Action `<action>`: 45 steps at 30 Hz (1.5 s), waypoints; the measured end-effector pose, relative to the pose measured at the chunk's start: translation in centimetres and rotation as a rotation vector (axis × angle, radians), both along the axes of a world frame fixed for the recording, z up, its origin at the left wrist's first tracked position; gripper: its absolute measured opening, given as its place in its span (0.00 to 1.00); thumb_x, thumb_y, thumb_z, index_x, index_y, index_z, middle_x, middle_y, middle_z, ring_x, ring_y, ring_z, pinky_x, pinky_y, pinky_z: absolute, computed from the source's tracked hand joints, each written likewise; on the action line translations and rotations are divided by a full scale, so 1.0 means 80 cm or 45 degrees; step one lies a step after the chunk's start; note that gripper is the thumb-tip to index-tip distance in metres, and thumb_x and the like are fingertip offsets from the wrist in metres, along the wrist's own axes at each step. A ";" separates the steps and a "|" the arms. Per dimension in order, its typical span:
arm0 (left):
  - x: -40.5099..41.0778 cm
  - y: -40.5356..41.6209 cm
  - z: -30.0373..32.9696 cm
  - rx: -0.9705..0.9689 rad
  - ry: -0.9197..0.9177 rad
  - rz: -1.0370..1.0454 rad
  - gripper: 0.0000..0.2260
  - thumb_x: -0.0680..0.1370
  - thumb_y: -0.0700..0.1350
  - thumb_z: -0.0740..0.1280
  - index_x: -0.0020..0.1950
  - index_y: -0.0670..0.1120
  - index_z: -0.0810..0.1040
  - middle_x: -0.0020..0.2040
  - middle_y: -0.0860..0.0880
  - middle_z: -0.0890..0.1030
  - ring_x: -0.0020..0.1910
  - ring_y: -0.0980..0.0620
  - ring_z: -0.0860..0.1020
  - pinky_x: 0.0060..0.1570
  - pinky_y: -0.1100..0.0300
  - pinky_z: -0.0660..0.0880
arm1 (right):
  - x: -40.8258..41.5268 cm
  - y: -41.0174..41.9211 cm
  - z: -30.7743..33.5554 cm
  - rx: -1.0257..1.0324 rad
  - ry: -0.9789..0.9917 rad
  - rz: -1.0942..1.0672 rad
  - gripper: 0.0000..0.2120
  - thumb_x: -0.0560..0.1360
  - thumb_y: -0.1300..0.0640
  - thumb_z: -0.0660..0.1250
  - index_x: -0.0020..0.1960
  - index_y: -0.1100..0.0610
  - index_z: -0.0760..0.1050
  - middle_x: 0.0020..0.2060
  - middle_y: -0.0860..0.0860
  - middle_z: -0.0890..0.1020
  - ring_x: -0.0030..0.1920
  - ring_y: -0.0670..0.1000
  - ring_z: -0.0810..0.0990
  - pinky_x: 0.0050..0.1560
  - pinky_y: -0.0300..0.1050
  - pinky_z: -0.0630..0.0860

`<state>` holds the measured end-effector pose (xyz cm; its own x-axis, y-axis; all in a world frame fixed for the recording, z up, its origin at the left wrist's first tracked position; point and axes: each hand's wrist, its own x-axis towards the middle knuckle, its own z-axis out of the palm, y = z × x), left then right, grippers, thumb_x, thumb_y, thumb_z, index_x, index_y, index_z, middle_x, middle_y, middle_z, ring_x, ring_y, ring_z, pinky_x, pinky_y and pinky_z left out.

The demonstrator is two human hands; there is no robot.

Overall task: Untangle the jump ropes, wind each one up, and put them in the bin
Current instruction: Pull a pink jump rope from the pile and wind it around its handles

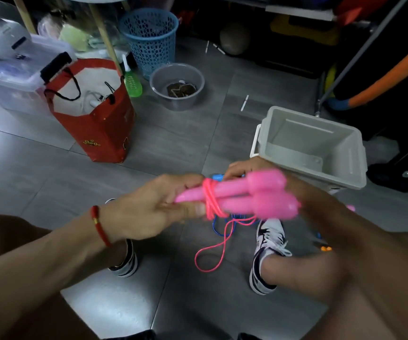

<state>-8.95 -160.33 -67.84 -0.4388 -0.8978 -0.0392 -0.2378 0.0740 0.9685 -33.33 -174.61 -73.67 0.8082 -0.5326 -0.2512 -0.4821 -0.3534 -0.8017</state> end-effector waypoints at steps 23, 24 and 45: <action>0.019 -0.045 -0.074 -0.038 -0.718 0.810 0.08 0.81 0.46 0.67 0.51 0.40 0.76 0.41 0.48 0.79 0.38 0.47 0.76 0.34 0.60 0.63 | 0.096 0.096 0.033 0.270 0.094 -0.718 0.18 0.84 0.55 0.56 0.42 0.55 0.79 0.30 0.48 0.73 0.29 0.47 0.69 0.30 0.42 0.63; 0.019 -0.047 -0.077 -0.123 -0.728 0.823 0.08 0.81 0.45 0.68 0.51 0.39 0.75 0.41 0.45 0.81 0.39 0.42 0.77 0.35 0.58 0.63 | 0.098 0.095 0.036 0.530 -0.031 -0.842 0.16 0.84 0.56 0.56 0.43 0.56 0.78 0.27 0.47 0.70 0.24 0.45 0.64 0.26 0.40 0.59; -0.032 -0.041 -0.077 -0.787 -1.191 0.639 0.18 0.83 0.51 0.56 0.66 0.39 0.72 0.55 0.43 0.74 0.47 0.42 0.73 0.43 0.49 0.70 | 0.108 0.062 0.041 0.194 -0.282 -1.146 0.25 0.73 0.37 0.72 0.37 0.60 0.84 0.30 0.57 0.83 0.29 0.51 0.73 0.34 0.46 0.71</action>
